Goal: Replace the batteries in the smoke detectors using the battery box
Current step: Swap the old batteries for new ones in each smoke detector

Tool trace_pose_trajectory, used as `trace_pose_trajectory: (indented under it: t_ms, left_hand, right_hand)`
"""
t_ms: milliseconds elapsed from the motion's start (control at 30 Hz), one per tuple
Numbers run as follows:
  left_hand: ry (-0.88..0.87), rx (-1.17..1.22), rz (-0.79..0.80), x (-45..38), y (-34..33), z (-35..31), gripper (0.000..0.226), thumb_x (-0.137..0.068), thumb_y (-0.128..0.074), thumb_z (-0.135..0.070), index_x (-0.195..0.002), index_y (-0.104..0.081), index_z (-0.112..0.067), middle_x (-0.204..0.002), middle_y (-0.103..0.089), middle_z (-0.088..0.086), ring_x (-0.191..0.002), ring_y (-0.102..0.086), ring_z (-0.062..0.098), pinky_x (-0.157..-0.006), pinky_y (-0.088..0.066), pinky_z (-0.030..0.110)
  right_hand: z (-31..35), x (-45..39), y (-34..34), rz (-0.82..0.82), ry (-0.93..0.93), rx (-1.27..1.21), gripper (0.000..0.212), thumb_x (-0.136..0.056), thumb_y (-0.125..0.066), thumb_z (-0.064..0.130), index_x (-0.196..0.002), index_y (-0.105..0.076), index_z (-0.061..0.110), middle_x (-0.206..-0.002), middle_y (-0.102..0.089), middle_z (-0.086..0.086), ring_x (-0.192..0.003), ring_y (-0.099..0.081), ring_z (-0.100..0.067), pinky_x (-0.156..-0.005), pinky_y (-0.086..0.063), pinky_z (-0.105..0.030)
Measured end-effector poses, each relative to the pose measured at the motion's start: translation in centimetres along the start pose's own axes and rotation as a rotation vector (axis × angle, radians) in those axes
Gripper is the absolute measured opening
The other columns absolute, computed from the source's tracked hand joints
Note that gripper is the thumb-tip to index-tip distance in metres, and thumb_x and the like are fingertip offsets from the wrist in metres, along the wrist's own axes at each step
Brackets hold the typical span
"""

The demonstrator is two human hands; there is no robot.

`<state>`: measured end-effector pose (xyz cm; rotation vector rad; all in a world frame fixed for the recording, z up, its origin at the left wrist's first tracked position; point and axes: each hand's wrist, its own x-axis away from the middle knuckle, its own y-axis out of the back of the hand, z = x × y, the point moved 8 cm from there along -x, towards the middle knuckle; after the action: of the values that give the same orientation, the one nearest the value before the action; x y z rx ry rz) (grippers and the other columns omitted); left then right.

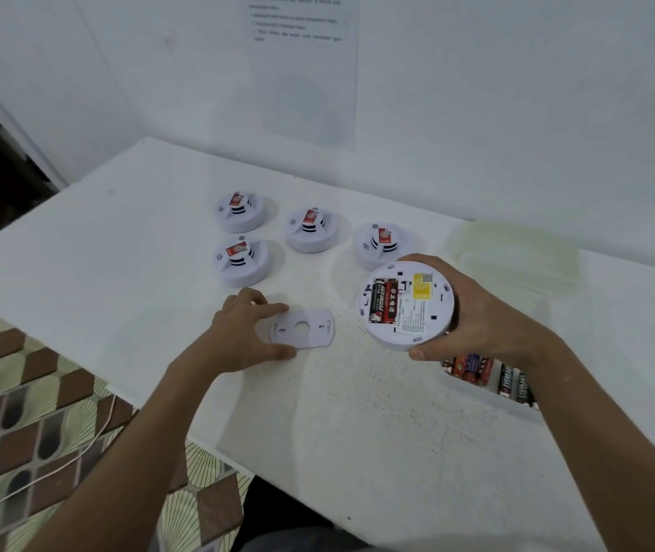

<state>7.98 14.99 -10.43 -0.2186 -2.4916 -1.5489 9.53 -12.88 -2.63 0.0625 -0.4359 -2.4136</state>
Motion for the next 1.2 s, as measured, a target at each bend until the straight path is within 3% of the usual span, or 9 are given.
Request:
trace_pose_trajectory:
  t_ms: [133, 333, 500, 567, 767, 933, 1200]
  left_hand:
    - [-0.014, 0.003, 0.015, -0.2, 0.1, 0.2, 0.076, -0.065, -0.077, -0.062, -0.132, -0.054, -0.035, -0.121, -0.037, -0.008, -0.114, -0.033, 0.012, -0.101, -0.035, 0.033]
    - [-0.149, -0.039, -0.079, 0.3, 1.0, -1.0, 0.077, -0.052, -0.069, -0.068, -0.110, -0.065, -0.017, -0.103, -0.047, -0.005, -0.094, -0.045, 0.012, -0.073, -0.037, 0.018]
    - [-0.227, 0.210, -0.431, 1.9, 7.7, -1.5, 0.064, -0.051, -0.069, -0.062, -0.096, -0.068, -0.016, -0.098, -0.054, -0.007, -0.083, -0.054, 0.008, -0.067, -0.039, 0.013]
    - [-0.327, 0.238, -0.500, 2.6, 10.3, -3.4, 0.059, -0.055, -0.072, -0.057, -0.096, -0.069, -0.015, -0.098, -0.055, -0.006, -0.083, -0.055, 0.008, -0.068, -0.040, 0.011]
    - [-0.605, 0.299, -0.208, 2.8, 10.5, -9.8, 0.060, -0.056, -0.078, -0.054, -0.105, -0.066, -0.022, -0.105, -0.054, -0.010, -0.097, -0.056, 0.005, -0.074, -0.042, 0.009]
    - [-0.624, 0.280, -0.090, 1.3, 9.7, -9.3, 0.061, -0.057, -0.082, -0.052, -0.111, -0.064, -0.031, -0.111, -0.051, -0.015, -0.106, -0.052, -0.001, -0.081, -0.040, 0.006]
    - [-0.611, 0.192, -0.020, -0.4, 10.2, -8.3, 0.060, -0.059, -0.084, -0.051, -0.110, -0.065, -0.027, -0.112, -0.054, -0.018, -0.103, -0.056, 0.004, -0.081, -0.053, 0.023]
  right_hand:
    - [0.4, -0.4, -1.0, 0.012, -0.011, -0.009, 0.097, -0.059, -0.088, 0.008, -0.141, -0.042, 0.028, -0.131, -0.058, 0.013, -0.125, -0.054, -0.005, -0.095, -0.049, -0.019]
    - [0.8, -1.3, -2.6, 0.014, -0.025, -0.025, 0.095, -0.062, -0.089, 0.002, -0.141, -0.042, 0.027, -0.130, -0.058, 0.014, -0.125, -0.054, -0.004, -0.095, -0.048, -0.017]
    - [1.5, -2.3, -3.5, -0.015, -0.044, -0.044, 0.096, -0.064, -0.088, -0.006, -0.141, -0.041, 0.026, -0.132, -0.058, 0.011, -0.123, -0.055, -0.002, -0.092, -0.050, -0.017]
    - [1.9, -2.7, -3.8, -0.035, -0.054, -0.064, 0.096, -0.064, -0.088, -0.007, -0.141, -0.042, 0.027, -0.131, -0.059, 0.009, -0.122, -0.056, -0.004, -0.090, -0.052, -0.020]
    - [3.5, -4.1, -5.1, -0.078, -0.056, -0.097, 0.093, -0.065, -0.086, -0.011, -0.138, -0.045, 0.029, -0.126, -0.063, 0.009, -0.115, -0.062, -0.008, -0.084, -0.059, -0.031]
    - [3.7, -5.1, -5.6, -0.142, -0.056, -0.083, 0.094, -0.063, -0.087, -0.011, -0.137, -0.046, 0.030, -0.129, -0.060, 0.009, -0.119, -0.060, -0.010, -0.090, -0.059, -0.038]
    - [3.7, -6.4, -6.5, -0.201, -0.063, -0.062, 0.093, -0.063, -0.088, -0.007, -0.138, -0.045, 0.028, -0.131, -0.059, 0.007, -0.122, -0.058, -0.013, -0.095, -0.057, -0.044]
